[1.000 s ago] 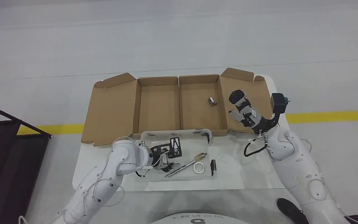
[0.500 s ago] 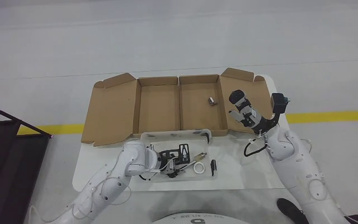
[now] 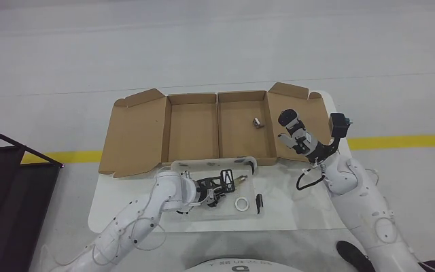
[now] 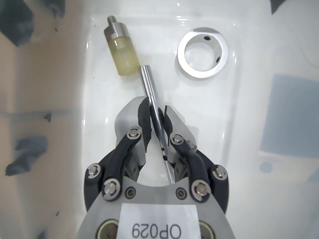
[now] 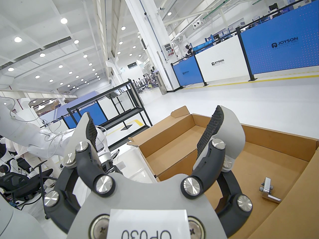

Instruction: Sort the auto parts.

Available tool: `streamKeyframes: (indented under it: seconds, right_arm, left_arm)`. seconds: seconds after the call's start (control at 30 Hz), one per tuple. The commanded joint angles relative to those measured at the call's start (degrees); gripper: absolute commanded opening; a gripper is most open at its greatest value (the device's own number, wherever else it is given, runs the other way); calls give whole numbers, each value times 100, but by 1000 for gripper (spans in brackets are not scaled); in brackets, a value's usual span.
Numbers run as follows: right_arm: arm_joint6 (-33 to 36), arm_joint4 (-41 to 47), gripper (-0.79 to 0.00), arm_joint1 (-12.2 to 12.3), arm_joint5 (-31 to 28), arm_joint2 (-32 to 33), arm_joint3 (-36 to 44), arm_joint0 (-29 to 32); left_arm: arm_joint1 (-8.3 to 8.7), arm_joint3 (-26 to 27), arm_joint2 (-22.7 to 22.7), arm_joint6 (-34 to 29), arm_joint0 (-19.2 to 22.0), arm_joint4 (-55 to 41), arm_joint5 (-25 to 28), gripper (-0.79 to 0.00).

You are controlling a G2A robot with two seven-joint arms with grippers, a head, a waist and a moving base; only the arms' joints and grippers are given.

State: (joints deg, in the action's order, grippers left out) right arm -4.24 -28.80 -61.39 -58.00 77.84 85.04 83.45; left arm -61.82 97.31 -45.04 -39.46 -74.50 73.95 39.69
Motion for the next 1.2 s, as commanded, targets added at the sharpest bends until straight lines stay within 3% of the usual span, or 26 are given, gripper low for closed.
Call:
streamKeyframes:
  seconds: [0.0,0.07,0.13,0.33,0.6,0.73,0.93,1.03,1.13,1.17]
  right_arm:
    - [0,0,0,0,0,0,0,0]
    - [0,0,0,0,0,0,0,0]
    - [0,0,0,0,0,0,0,0]
    - [0,0,0,0,0,0,0,0]
    - [0,0,0,0,0,0,0,0]
    - [0,0,0,0,0,0,0,0]
    - [0,0,0,0,0,0,0,0]
    - [0,0,0,0,0,0,0,0]
    - [0,0,0,0,0,0,0,0]
    - [0,0,0,0,0,0,0,0]
  left_arm:
    - [0,-16,18,9,5,22,5,-668]
    - [-2,-26,37,26,16,53,-10,-699]
    - [-4,-25,43,67,24,84,-44,-785]
    - [60,182,-186,251,-34,101,-61,-785]
    - [271,734,-945,533,-452,-101,65,-785]
    - [375,735,-1502,859,-646,-1064,444,-785]
    - [517,605,-2171,784,-677,-2632,1003,-785]
    - [561,808,-2295,580,-715,-2347,891,-785]
    - [560,1027,-2115,615,-808,-1785,879,-785]
    - [550,1052,-2011,678,-826,-1625,883,-705]
